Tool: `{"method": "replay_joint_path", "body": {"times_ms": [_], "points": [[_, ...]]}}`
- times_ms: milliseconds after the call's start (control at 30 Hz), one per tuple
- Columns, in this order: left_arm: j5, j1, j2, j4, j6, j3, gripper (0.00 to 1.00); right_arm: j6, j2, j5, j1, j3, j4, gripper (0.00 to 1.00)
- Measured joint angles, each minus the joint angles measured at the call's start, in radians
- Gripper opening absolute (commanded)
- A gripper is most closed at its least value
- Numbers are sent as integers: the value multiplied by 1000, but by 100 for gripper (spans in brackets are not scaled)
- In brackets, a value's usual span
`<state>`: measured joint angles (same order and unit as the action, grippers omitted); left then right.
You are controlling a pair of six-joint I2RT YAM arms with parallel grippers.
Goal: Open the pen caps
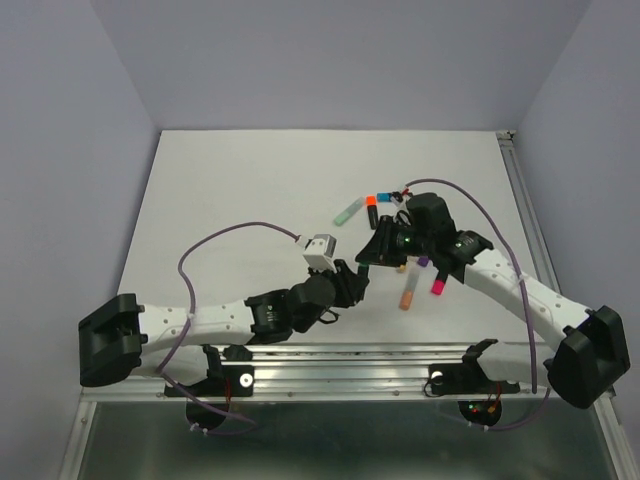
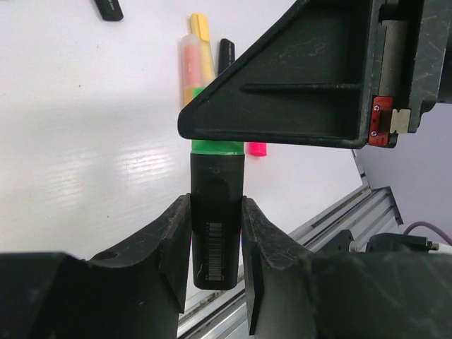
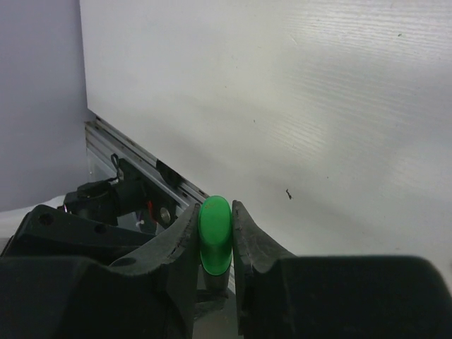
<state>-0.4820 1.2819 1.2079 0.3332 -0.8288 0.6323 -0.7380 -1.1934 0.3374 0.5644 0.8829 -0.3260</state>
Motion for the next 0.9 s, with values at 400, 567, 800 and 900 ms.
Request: {"method": "replay_joint_path", "body": {"times_ms": [400,567,800,900], "points": [[46,98,-29,-32,-102,-45,0,51,-73,-6,-120,136,-105,1],[215,249,-29,-199,-166,-150,0,88,-93,-169,-344,287,95,1],[160,255,-44,-331,-206,-122,0,127,-94,-182,-341,314,168,1],[81,241,-63,-400,-206,-40,0,140,-104,-212,-348,314,155,1]]}}
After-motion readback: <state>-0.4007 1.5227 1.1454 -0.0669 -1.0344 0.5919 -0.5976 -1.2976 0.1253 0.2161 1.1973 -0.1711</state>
